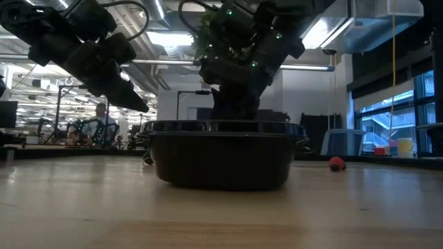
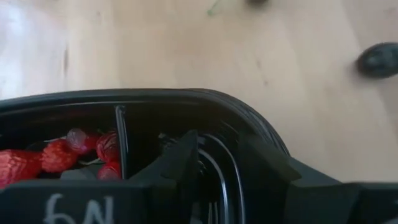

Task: Pick and placing Produce into tupperware
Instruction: Move the black container to the center of the table, then put the red raspberry into the black container with the other red fruits

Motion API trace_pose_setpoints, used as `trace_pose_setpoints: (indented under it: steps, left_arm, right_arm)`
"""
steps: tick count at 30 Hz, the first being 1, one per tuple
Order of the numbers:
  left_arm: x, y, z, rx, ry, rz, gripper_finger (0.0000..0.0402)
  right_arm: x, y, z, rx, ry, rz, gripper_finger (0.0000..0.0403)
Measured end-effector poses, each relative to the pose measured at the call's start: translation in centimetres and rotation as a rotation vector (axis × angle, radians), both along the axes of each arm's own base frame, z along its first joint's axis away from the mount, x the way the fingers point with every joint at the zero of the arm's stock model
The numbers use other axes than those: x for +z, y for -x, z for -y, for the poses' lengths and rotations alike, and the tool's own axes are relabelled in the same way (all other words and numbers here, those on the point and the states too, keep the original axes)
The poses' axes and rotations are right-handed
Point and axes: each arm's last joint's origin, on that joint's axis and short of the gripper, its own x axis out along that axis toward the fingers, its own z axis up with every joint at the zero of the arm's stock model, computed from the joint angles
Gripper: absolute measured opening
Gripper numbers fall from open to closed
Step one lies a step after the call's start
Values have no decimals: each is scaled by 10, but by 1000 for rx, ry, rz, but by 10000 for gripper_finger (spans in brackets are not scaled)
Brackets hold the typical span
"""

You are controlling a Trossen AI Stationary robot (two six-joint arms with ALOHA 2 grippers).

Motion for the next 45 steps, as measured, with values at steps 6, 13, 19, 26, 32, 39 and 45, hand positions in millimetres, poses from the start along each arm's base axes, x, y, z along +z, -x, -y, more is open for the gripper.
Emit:
trace_pose_setpoints:
  steps: [6, 13, 19, 26, 32, 39, 45]
  left_arm:
    - [0, 0, 0, 0, 0, 0, 236]
    - [0, 0, 0, 0, 0, 0, 236]
    - [0, 0, 0, 0, -1, 0, 236]
    - [0, 0, 0, 0, -1, 0, 236]
    - [-1, 0, 0, -3, -5, -9, 236]
    - [-3, 2, 0, -3, -1, -32, 236]
    - [-3, 2, 0, -4, 0, -35, 236]
  right_arm:
    - [2, -2, 12, 29, 44, 25, 120]
    - [2, -3, 26, 35, 74, 38, 120]
    - [3, -3, 36, 38, 96, 47, 120]
    - [13, -6, 31, 56, 101, 61, 120]
    - [56, -6, 12, 99, 96, 48, 120]
    - [103, 39, 2, 24, 18, -100, 120]
    - [108, 98, 0, -174, 48, -149, 120]
